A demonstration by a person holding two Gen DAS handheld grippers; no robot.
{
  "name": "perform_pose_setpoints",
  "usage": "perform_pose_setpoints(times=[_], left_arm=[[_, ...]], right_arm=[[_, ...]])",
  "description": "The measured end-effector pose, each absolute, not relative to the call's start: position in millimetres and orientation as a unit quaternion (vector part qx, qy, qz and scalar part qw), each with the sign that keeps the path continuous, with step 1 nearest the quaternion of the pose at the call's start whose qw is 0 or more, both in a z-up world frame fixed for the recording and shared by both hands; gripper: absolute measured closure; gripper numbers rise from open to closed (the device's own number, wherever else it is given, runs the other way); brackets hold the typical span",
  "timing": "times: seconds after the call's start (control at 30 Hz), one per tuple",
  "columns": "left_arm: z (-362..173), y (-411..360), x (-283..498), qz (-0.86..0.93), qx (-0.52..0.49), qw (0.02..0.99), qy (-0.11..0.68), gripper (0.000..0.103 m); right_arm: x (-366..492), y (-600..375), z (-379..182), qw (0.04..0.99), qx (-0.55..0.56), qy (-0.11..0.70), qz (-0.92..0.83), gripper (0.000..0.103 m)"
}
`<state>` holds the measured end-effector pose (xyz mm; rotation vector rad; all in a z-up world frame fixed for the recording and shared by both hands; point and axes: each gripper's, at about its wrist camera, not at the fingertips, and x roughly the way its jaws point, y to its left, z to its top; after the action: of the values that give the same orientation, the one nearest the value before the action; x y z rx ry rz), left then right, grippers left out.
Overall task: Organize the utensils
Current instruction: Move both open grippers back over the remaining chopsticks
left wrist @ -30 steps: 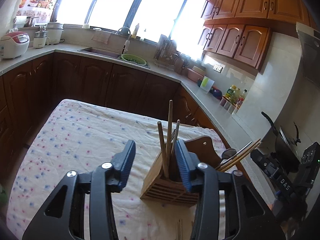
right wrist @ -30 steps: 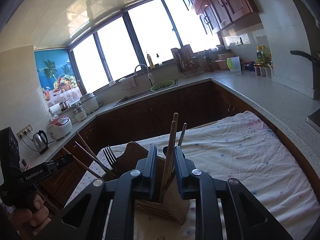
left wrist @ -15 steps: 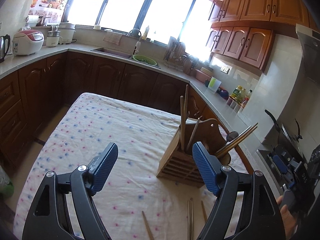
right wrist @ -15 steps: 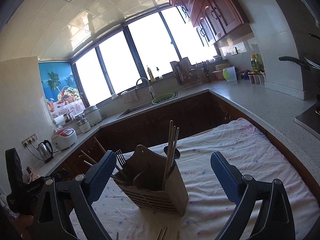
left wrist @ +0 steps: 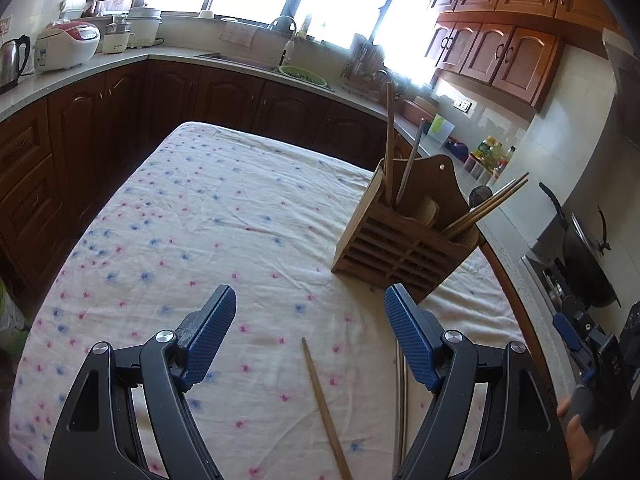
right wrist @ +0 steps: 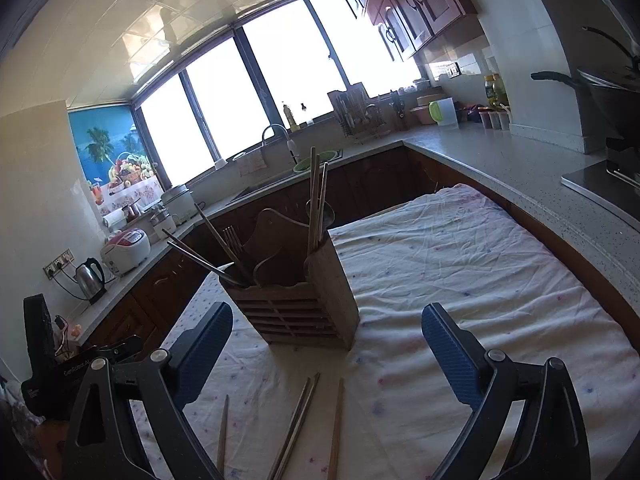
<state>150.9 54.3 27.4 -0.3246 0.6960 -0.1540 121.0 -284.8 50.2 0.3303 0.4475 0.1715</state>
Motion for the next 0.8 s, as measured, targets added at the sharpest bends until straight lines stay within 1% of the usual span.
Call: perform_pose_setpoints(times=[0.37,0.73,0.8], left_arm=[[-7,40,136,-0.073,-0.135,0.911,0.383,0.024],[-33,28,139,-0.073,-0.115,0.897,0.421,0.024],[-36,25,141,-0.074,-0.110,0.895,0.426,0.025]], right_arm=[[102,-273,19,0.954,0.137,0.254,0.086,0.006],[108,-261,-9,0.944,0.122,0.293,0.092,0.007],[111,-259,-12,0.942,0.118,0.300,0.093,0.010]])
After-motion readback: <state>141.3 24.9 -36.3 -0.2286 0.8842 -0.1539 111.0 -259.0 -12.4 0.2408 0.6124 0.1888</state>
